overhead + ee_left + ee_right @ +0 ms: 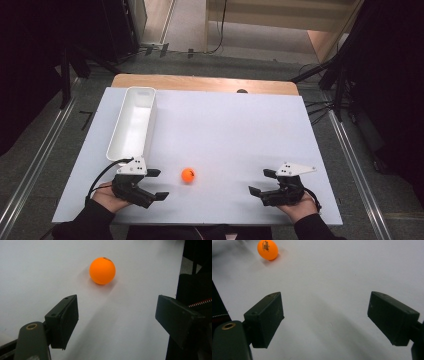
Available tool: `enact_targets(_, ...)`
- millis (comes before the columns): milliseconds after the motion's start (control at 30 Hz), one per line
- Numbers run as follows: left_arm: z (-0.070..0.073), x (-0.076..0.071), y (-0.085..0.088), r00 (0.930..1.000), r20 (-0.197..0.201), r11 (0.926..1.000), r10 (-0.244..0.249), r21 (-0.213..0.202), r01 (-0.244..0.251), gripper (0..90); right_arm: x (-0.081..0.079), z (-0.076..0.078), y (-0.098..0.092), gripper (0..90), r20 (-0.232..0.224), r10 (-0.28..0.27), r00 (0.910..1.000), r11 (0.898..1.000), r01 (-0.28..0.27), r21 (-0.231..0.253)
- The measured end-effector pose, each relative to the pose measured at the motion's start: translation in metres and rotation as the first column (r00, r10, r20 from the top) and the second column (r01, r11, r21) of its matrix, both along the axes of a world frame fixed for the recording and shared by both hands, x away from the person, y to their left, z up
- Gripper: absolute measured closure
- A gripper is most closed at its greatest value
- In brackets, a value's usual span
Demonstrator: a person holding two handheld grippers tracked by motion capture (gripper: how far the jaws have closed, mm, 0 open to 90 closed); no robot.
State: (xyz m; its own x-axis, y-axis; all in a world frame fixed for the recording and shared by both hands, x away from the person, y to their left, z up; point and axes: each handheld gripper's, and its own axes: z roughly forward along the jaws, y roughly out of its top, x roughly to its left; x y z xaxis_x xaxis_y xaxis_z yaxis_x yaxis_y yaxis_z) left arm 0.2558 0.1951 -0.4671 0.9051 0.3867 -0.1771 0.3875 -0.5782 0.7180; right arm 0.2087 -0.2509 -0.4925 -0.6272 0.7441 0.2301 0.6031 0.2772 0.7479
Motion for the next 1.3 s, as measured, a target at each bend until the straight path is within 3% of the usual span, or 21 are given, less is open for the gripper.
enact_targets(500, -0.0010, 0.0007, -0.0001, 1.0000, -0.005, 1.0000, 0.006, 0.008, -0.006, 19.1, 0.0037, -0.0012, 0.0000, 12.5, -0.020, 0.007, 0.9998, 1.000, -0.006, 0.006)
enact_targets(867, -0.0014, 0.0013, 0.0002, 0.9999, -0.004, 0.9999, 0.010, 0.012, -0.010, 19.1, 0.0048, -0.0022, 0.0028, 12.6, -0.017, 0.005, 0.9998, 1.000, -0.006, -0.031)
enact_targets(1300, -0.0006, 0.0011, 0.0026, 0.9992, 0.016, 0.9992, 0.037, 0.018, -0.037, 19.1, 0.0046, -0.0021, 0.0035, 12.6, -0.026, 0.004, 0.9996, 0.999, -0.005, -0.038)
